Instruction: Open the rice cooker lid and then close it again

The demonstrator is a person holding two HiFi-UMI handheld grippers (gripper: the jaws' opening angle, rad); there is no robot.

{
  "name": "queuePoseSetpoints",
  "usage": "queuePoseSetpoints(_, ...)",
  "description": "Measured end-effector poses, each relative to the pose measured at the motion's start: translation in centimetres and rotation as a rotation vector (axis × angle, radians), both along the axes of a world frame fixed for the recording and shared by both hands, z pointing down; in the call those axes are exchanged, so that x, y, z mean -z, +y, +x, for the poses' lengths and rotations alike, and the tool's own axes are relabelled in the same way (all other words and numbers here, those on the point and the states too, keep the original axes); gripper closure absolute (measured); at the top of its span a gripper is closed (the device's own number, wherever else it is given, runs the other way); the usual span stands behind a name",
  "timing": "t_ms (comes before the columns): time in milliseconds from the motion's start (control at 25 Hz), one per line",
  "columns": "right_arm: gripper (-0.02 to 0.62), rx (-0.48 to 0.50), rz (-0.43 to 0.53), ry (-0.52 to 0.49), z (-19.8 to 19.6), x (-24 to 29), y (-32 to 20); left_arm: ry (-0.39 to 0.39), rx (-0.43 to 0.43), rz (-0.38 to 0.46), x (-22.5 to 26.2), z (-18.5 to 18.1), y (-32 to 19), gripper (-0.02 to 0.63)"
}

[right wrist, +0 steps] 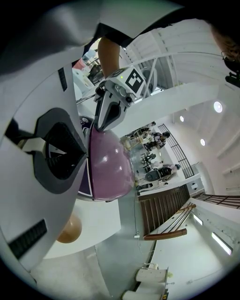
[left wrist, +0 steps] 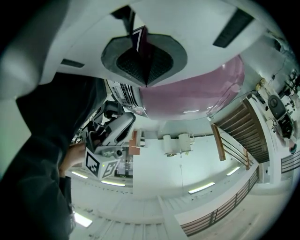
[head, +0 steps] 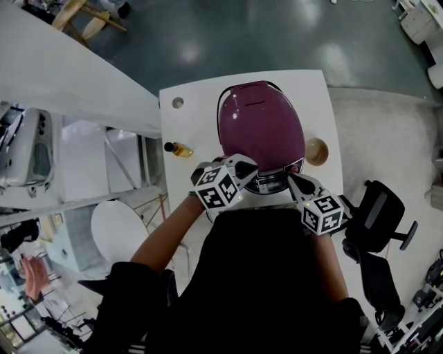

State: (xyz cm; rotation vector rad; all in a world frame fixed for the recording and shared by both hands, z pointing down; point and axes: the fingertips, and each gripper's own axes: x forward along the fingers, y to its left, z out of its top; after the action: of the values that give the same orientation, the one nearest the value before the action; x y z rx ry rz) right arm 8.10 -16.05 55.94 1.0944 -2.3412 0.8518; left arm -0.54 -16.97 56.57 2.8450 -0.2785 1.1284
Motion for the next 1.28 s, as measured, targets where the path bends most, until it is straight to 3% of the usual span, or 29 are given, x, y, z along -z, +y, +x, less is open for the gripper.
queuePoseSetpoints(320, 0.595, 0.02, -0.006, 0.003, -0.6, -0.3, -0.6, -0.027, -0.021, -0.001, -0.3, 0.2, 0.1, 0.603)
queuePoseSetpoints(1280, 0.597, 0.032, -0.029, 0.075, -1.2, -0.7, -4.1, 0.031, 0.01, -0.059, -0.1, 0.2, 0.0, 0.603)
